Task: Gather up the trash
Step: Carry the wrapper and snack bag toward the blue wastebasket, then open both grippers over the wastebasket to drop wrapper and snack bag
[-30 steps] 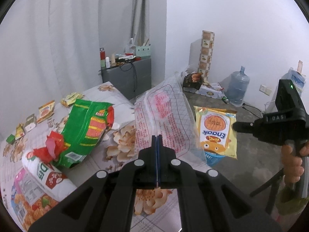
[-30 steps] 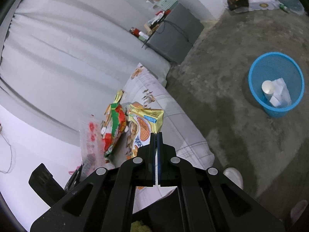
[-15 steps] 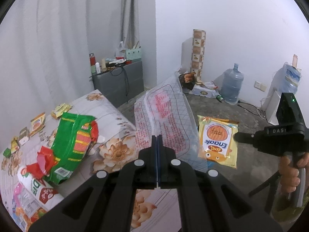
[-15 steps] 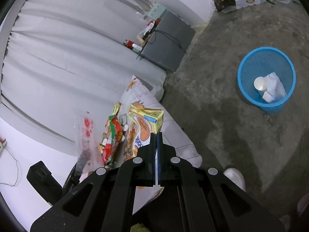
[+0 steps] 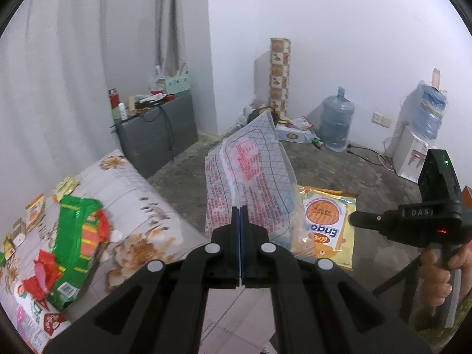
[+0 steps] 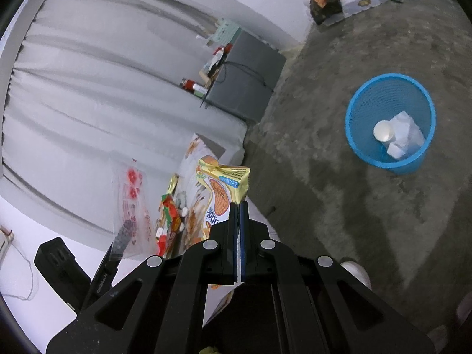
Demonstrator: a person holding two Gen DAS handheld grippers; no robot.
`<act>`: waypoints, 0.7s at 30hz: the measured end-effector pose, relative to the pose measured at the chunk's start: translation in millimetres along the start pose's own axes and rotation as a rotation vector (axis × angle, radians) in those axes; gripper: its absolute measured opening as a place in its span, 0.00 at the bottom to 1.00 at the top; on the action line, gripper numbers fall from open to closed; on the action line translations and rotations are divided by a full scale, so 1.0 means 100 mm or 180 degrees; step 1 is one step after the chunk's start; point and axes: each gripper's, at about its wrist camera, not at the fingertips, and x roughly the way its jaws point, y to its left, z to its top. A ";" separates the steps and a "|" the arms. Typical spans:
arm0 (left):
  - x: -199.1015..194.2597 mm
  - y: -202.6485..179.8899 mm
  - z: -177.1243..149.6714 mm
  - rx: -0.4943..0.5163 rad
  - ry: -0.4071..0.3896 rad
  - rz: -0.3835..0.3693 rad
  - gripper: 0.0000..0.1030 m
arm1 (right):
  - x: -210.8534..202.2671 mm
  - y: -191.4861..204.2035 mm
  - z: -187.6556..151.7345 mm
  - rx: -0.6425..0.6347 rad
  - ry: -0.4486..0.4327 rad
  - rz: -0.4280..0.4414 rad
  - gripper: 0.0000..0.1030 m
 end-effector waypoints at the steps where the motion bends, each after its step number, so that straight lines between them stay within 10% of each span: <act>1: 0.04 -0.05 0.03 0.0016 0.0021 -0.0038 0.00 | -0.03 -0.04 0.01 0.0024 -0.0034 -0.0022 0.00; 14: 1.12 -0.92 0.52 0.0134 0.0595 -0.0858 0.00 | -0.63 -0.79 0.38 0.0438 -0.0870 -0.1106 0.00; 21: 2.11 -1.42 0.59 0.0214 0.1103 -0.1116 0.01 | -0.28 -1.30 0.65 0.0686 -0.0786 -0.1444 0.00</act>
